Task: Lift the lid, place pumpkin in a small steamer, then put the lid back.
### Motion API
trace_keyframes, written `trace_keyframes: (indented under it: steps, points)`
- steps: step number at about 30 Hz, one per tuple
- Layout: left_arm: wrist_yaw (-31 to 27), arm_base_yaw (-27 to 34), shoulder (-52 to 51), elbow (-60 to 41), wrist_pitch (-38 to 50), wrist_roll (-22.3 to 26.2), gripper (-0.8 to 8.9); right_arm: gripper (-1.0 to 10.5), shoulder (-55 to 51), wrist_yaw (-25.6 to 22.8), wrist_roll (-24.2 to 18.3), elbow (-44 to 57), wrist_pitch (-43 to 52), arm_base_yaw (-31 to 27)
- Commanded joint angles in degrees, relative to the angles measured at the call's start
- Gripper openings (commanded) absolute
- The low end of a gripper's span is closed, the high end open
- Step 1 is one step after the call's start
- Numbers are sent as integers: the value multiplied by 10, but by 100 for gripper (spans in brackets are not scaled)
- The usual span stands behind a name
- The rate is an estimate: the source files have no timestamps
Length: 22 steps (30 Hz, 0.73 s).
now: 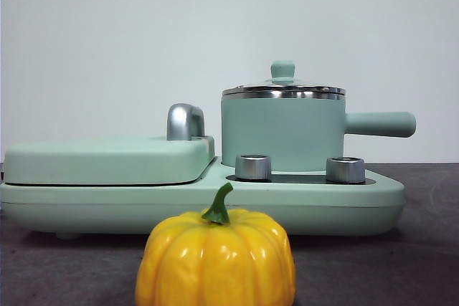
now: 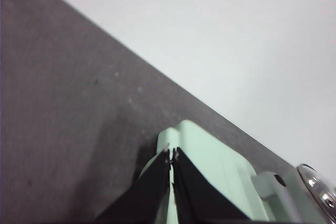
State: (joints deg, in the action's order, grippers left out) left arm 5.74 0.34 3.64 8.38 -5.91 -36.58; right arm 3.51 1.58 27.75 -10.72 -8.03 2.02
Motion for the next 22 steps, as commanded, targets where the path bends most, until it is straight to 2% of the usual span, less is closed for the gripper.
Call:
trace_keyframes:
  steps: [1,12,16,22]
  points:
    - [1,0,16,40,-17,80,9,12,20,9,-32,-33,-16,0]
    - [3,0,128,200,-112,195,9,12,121,31,-161,-176,-88,0]
    - [35,0,184,256,-113,223,9,13,169,41,-206,-224,-110,0]
    - [80,-1,276,328,-139,283,9,13,244,83,-252,-289,-141,0]
